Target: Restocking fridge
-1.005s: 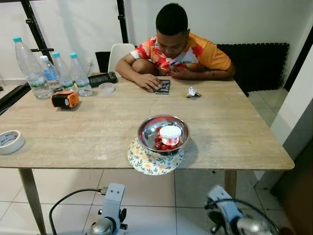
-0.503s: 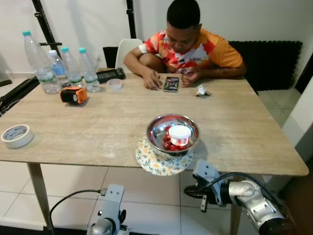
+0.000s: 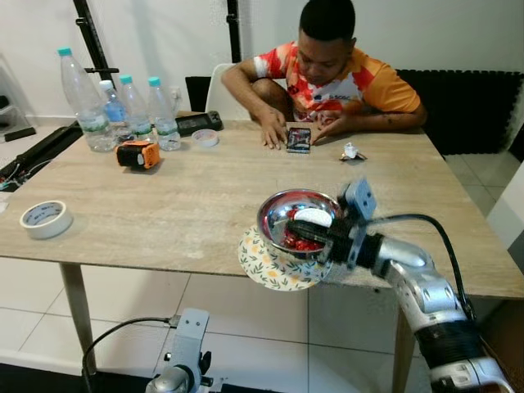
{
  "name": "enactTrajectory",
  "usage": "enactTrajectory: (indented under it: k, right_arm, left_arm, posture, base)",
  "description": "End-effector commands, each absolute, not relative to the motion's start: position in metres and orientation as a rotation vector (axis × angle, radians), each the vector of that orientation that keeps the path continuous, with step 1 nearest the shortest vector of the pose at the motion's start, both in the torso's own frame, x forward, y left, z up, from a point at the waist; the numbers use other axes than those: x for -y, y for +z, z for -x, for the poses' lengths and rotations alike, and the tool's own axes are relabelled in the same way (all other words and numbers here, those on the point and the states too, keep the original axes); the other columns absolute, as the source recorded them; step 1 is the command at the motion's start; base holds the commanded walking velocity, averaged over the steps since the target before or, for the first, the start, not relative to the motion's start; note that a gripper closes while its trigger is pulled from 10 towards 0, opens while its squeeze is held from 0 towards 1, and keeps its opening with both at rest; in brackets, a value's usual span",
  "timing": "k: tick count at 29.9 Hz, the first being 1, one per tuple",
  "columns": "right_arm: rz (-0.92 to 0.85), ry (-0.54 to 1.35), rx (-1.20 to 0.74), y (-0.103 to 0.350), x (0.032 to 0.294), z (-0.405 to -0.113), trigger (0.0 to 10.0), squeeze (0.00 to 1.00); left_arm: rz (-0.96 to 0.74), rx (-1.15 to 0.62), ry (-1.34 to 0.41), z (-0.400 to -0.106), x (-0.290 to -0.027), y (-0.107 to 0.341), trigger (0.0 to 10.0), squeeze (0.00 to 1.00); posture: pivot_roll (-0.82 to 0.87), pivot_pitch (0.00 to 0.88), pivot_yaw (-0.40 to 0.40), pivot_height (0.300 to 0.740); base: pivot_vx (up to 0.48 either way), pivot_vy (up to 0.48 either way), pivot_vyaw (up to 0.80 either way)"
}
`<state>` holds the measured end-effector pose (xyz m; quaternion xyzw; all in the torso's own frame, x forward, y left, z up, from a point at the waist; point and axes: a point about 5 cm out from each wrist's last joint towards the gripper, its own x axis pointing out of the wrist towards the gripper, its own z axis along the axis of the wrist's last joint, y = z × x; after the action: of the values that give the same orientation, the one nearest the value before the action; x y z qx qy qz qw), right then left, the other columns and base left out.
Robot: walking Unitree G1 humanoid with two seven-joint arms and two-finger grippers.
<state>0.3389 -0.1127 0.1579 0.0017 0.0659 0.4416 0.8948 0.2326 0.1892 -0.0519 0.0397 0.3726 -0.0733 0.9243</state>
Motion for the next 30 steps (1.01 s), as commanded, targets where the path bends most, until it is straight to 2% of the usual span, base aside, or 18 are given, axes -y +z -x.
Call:
enactTrajectory:
  k: [1,7,10,11,14,15,16,17,24,25,30]
  right_arm:
    - [-0.007,0.834,-0.144,0.158,0.119,-0.345,10.0,0.00]
    - [-0.031,0.577,-0.190,0.152,0.134,-0.365,10.0,0.00]
    - [-0.020,0.555,-0.192,0.151,0.135,-0.367,10.0,0.00]
    - [-0.011,0.535,-0.194,0.150,0.136,-0.369,0.0,0.00]
    - [-0.001,0.561,-0.210,0.151,0.129,-0.371,0.0,0.00]
    - [0.015,0.582,-0.217,0.151,0.126,-0.371,2.4,0.00]
    - [0.015,0.582,-0.217,0.151,0.126,-0.371,2.4,0.00]
    - [0.037,0.604,-0.222,0.151,0.125,-0.370,10.0,0.00]
    - [0.098,0.708,-0.222,0.154,0.116,-0.367,10.0,0.00]
    - [0.088,0.731,-0.213,0.156,0.114,-0.367,10.0,1.00]
    - [0.212,0.783,-0.220,0.151,0.110,-0.363,10.0,1.00]
  left_arm:
    - [-0.090,-0.774,-0.153,-0.228,-0.192,-0.054,10.0,0.00]
    - [-0.083,-0.774,-0.141,-0.226,-0.195,-0.055,10.0,0.00]
    - [-0.084,-0.772,-0.141,-0.226,-0.195,-0.055,10.0,0.00]
    - [-0.086,-0.770,-0.142,-0.226,-0.195,-0.055,10.0,0.00]
    - [-0.093,-0.766,-0.145,-0.226,-0.196,-0.054,10.0,0.00]
    - [-0.093,-0.766,-0.146,-0.226,-0.196,-0.054,10.0,0.00]
    - [-0.093,-0.766,-0.146,-0.226,-0.196,-0.054,10.0,0.00]
    - [-0.095,-0.766,-0.146,-0.226,-0.196,-0.054,10.0,0.00]
    - [-0.103,-0.768,-0.148,-0.226,-0.196,-0.054,10.0,0.00]
    - [-0.105,-0.770,-0.151,-0.225,-0.196,-0.055,10.0,0.00]
    - [-0.106,-0.773,-0.158,-0.224,-0.194,-0.056,10.0,0.00]
  posture:
    - [-0.04,0.003,-0.005,0.740]
    - [-0.02,0.001,-0.021,0.740]
    - [-0.02,0.001,-0.021,0.740]
    - [-0.02,0.000,-0.021,0.740]
    - [-0.02,0.000,-0.019,0.740]
    - [-0.02,0.000,-0.019,0.740]
    - [-0.02,0.000,-0.019,0.740]
    - [-0.02,0.000,-0.019,0.740]
    - [-0.02,0.001,-0.019,0.740]
    - [-0.02,0.002,-0.018,0.740]
    - [-0.03,0.004,-0.016,0.740]
  base:
    - [0.000,0.000,0.00]
    - [0.000,0.000,0.00]
    - [0.000,0.000,0.00]
    - [0.000,0.000,0.00]
    - [0.000,0.000,0.00]
    - [0.000,0.000,0.00]
    - [0.000,0.000,0.00]
    - [0.000,0.000,0.00]
    - [0.000,0.000,0.00]
    - [0.000,0.000,0.00]
    - [0.000,0.000,0.00]
